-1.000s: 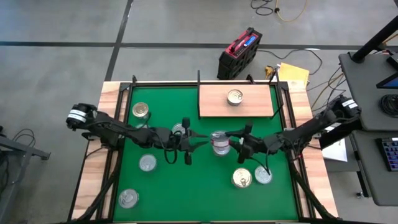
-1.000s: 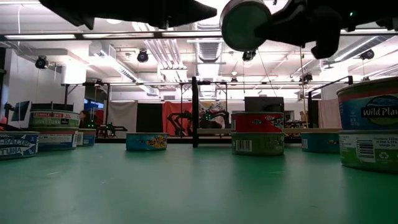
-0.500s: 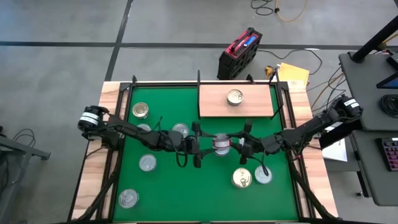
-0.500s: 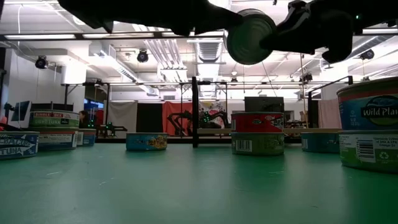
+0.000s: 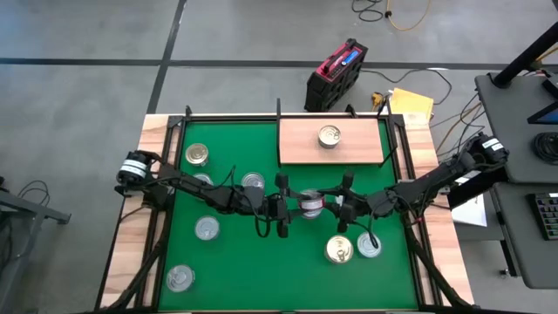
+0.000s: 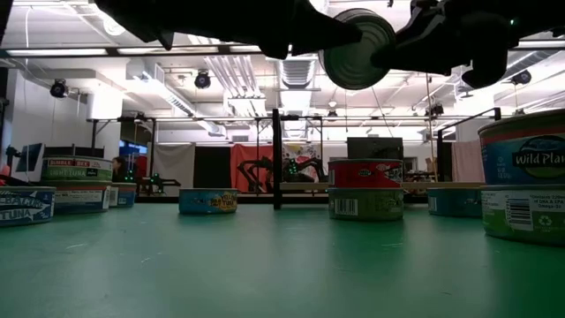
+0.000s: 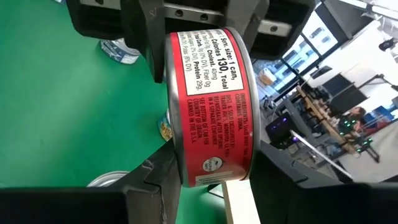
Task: Stack canned seafood by type on shelf
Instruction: Put the red tuna can on the shelf
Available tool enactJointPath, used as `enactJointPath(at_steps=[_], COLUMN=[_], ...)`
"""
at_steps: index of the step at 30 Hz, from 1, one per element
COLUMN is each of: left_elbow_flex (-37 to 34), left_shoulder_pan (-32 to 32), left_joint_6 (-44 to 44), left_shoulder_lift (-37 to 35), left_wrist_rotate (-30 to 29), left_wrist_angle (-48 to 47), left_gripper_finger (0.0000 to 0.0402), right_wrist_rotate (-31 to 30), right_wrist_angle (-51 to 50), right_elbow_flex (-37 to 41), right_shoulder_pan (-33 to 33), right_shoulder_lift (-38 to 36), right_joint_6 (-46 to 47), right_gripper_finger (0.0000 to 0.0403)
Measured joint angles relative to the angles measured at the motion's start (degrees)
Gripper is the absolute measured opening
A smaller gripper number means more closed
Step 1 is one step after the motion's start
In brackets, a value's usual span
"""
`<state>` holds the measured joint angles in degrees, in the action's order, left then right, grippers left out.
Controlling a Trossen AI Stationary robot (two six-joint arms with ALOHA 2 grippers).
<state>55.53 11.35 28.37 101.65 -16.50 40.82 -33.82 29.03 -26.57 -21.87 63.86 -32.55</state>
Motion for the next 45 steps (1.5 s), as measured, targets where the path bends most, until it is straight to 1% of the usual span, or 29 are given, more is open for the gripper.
enactJointPath(at_steps=[1, 2, 8, 17, 19, 21, 23, 27, 31, 34, 37, 40, 45], left_elbow_flex=[0.0, 0.0, 0.0, 0.0, 0.0, 0.0, 0.0, 0.0, 0.0, -0.1, 0.6, 3.4, 9.6], left_shoulder_pan=[0.0, 0.0, 0.0, 0.0, 0.0, 0.1, 0.0, -0.2, -0.8, -1.7, -3.0, -4.3, -5.9], left_joint_6=[0.6, 0.6, -2.0, -3.5, -3.5, -3.5, -3.5, -3.9, -3.9, -3.9, -3.9, -4.6, -4.5], left_shoulder_lift=[0.0, 0.0, 0.0, 0.0, 0.0, -0.1, -0.2, -0.4, -0.7, -1.1, -1.5, -1.5, -0.5], left_wrist_rotate=[-0.1, -0.2, -1.1, -1.5, -2.6, -4.9, -6.7, -8.1, -12.3, -15.1, -16.0, -15.8, -15.6], left_wrist_angle=[-0.3, -0.3, -0.3, -0.3, -0.3, -1.1, -2.5, -5.0, -7.6, -10.1, -13.0, -19.2, -29.2], left_gripper_finger=[0.0122, 0.0118, 0.0119, 0.0119, 0.0119, 0.0119, 0.0119, 0.0119, 0.0119, 0.0119, 0.0119, 0.0119, 0.0119], right_wrist_rotate=[0.2, 0.3, -0.2, -0.2, -0.2, -0.2, -0.2, 0.1, 0.0, 0.0, -0.1, -0.2, -0.7], right_wrist_angle=[0.0, -0.1, 0.0, -0.2, -0.4, -1.2, -4.4, -16.5, -24.3, -28.0, -30.8, -32.2, -32.2], right_elbow_flex=[0.0, 0.0, 0.0, 0.0, -0.1, -0.5, -1.5, -4.5, -6.3, -6.4, -6.4, -6.3, -6.2], right_shoulder_pan=[0.0, 0.0, 0.0, 0.0, 0.0, 0.0, 0.0, 0.0, 0.0, 0.0, 0.0, 0.0, 0.0], right_shoulder_lift=[0.0, 0.0, 0.0, 0.0, -0.3, -1.0, -2.3, -5.2, -7.9, -9.8, -11.5, -12.3, -12.4], right_joint_6=[0.6, 1.1, 3.3, 9.9, 11.4, 13.9, 16.9, 24.5, 30.8, 34.9, 37.8, 39.3, 38.7], right_gripper_finger=[0.0143, 0.0146, 0.0178, 0.0224, 0.0237, 0.0251, 0.0266, 0.0295, 0.0315, 0.0322, 0.0318, 0.0309, 0.0292])
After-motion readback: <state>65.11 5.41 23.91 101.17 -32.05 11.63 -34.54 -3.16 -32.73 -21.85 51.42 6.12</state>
